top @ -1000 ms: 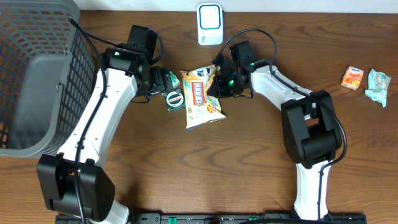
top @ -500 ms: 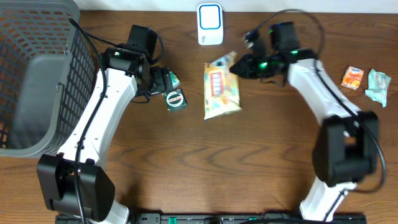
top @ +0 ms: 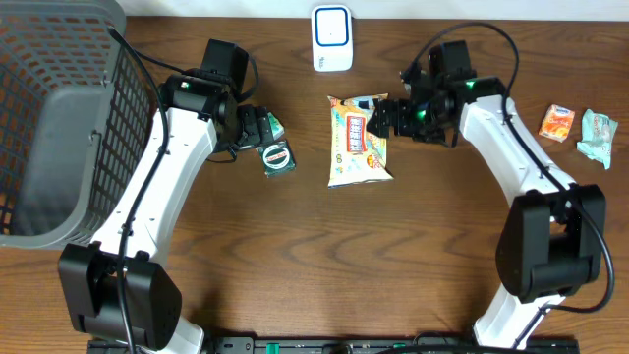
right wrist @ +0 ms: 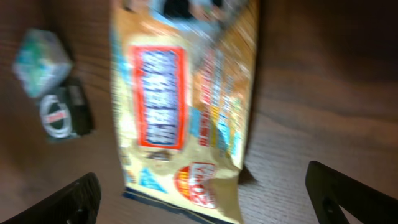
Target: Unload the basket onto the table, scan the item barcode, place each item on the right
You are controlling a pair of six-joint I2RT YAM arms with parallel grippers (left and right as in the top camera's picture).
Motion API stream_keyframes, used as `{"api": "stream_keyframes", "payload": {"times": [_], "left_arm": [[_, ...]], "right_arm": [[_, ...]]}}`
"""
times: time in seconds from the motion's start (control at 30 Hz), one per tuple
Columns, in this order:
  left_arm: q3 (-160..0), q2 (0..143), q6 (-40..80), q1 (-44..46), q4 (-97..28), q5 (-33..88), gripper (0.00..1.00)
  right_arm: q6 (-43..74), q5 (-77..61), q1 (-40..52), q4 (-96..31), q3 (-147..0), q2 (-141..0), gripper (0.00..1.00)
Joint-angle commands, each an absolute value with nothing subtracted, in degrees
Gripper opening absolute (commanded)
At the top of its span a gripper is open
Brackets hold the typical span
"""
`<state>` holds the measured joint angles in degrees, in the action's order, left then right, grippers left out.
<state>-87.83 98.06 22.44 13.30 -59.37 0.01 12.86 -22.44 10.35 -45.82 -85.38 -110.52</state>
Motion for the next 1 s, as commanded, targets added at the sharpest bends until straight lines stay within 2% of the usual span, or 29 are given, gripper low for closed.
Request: {"api": "stream_keyframes", "payload": {"times": [0.0, 0.1, 0.37, 0.67, 0.97], "left_arm": [[-88.31, 98.04, 22.13, 13.15, -59.53, -0.64, 0.98], [-88.31, 98.04, 22.13, 13.15, -59.53, -0.64, 0.98], [-88.31, 98.04, 22.13, 13.15, -59.53, -0.64, 0.98], [-88.31, 98.04, 22.13, 13.15, -59.53, -0.64, 0.98], [-88.31, 98.04, 22.13, 13.15, -59.53, -0.64, 0.98]], "right_arm": [[15.20, -22.26, 10.81, -46.13, -82.83, -113.36, 0.99], [15.20, -27.44, 11.62, -45.80, -80.79, -114.50, 0.99], [19.44, -26.70, 13.80, -40.14, -76.79, -114.78, 0.99], [24.14, -26.72, 17.45, -39.90, -72.77, -114.78, 0.99], [24.84, -26.02, 14.76, -41.85, -72.97, -114.65, 0.99]]}}
